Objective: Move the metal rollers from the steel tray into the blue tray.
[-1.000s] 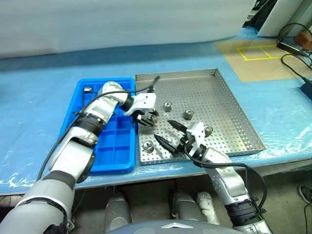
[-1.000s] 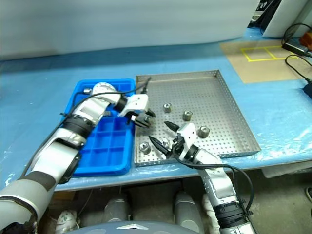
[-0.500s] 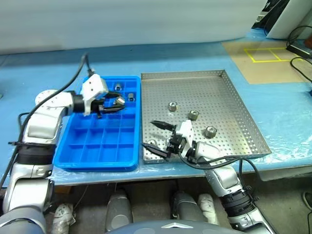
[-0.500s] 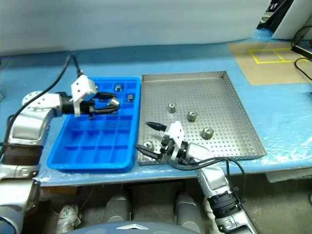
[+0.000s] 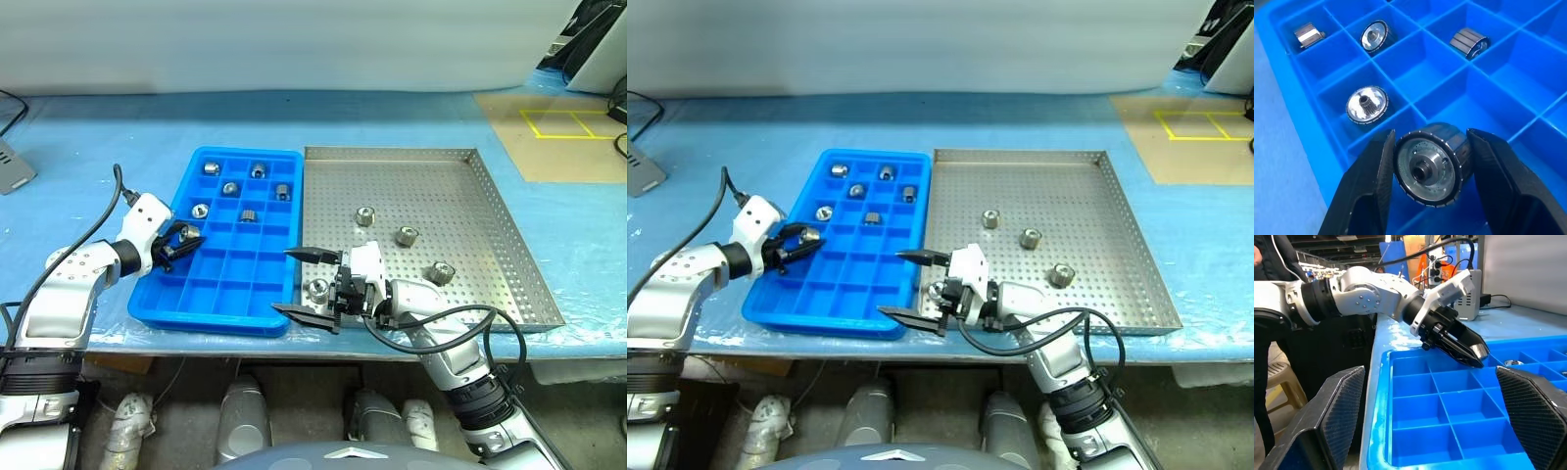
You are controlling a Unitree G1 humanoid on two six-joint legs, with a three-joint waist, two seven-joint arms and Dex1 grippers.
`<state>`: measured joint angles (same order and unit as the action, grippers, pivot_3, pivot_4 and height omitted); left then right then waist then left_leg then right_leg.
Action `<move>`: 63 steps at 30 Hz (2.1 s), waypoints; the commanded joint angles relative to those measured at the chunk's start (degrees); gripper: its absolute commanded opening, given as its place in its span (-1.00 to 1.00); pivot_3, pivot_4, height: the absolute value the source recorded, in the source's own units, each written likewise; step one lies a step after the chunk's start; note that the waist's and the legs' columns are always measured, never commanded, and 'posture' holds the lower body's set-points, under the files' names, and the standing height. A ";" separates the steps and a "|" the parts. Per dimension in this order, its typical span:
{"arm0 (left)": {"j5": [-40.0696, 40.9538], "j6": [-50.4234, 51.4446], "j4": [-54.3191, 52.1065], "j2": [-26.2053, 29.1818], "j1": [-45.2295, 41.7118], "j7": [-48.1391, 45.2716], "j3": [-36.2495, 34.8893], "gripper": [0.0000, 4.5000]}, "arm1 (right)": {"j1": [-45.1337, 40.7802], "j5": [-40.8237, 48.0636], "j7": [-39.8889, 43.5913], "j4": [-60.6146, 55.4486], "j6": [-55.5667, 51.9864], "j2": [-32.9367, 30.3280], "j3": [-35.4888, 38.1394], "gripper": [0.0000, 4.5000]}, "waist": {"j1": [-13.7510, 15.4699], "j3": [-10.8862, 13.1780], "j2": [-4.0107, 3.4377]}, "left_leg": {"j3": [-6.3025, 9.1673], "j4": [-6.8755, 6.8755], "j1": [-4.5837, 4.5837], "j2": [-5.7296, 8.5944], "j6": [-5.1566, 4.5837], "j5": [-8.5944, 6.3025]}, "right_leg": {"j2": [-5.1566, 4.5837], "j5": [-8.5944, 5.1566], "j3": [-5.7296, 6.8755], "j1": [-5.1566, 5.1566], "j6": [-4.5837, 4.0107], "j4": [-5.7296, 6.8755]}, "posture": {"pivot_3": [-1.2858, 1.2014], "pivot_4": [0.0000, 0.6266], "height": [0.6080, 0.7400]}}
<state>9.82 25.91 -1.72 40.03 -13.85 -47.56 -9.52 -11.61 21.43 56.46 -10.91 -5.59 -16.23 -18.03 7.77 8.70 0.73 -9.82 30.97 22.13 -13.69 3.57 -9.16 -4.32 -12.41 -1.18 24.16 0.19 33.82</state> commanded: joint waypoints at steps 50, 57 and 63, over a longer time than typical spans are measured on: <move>4.85 -5.52 7.83 0.08 -23.80 -15.35 15.28 0.70 | -1.99 -3.90 -7.64 7.37 3.68 2.03 6.28 1.00 | -0.91 -0.06 0.12 | 0.07 0.28 -0.30 0.05 0.40 0.40 | 0.01 -0.06 -0.18 0.04 -0.12 0.92 | 0.08 -0.52 1.00; 1.01 -10.77 14.28 -7.84 -30.77 -24.91 26.69 0.70 | 0.22 -3.94 -11.83 3.77 1.67 -0.54 10.48 1.00 | -2.15 -0.06 0.14 | 0.09 0.26 -0.09 0.08 0.32 0.35 | 0.04 0.02 -0.21 0.08 0.00 0.91 | -0.03 -0.52 1.00; -4.31 -19.04 20.45 -10.34 -38.30 -34.07 33.66 0.70 | -6.60 10.92 -12.10 -6.46 -16.80 -15.12 25.38 1.00 | -2.64 0.11 0.10 | 0.00 0.37 -0.21 0.40 0.19 0.37 | 0.00 0.11 -0.57 0.05 0.18 0.82 | -0.09 -0.52 1.00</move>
<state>5.31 8.56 19.05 30.20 -49.47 -78.87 23.84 -19.28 28.97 44.66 -13.27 -19.88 -32.72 8.06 5.13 8.81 0.83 -9.82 31.29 21.79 -13.46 3.80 -8.77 -4.28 -12.31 -1.74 24.13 0.35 34.67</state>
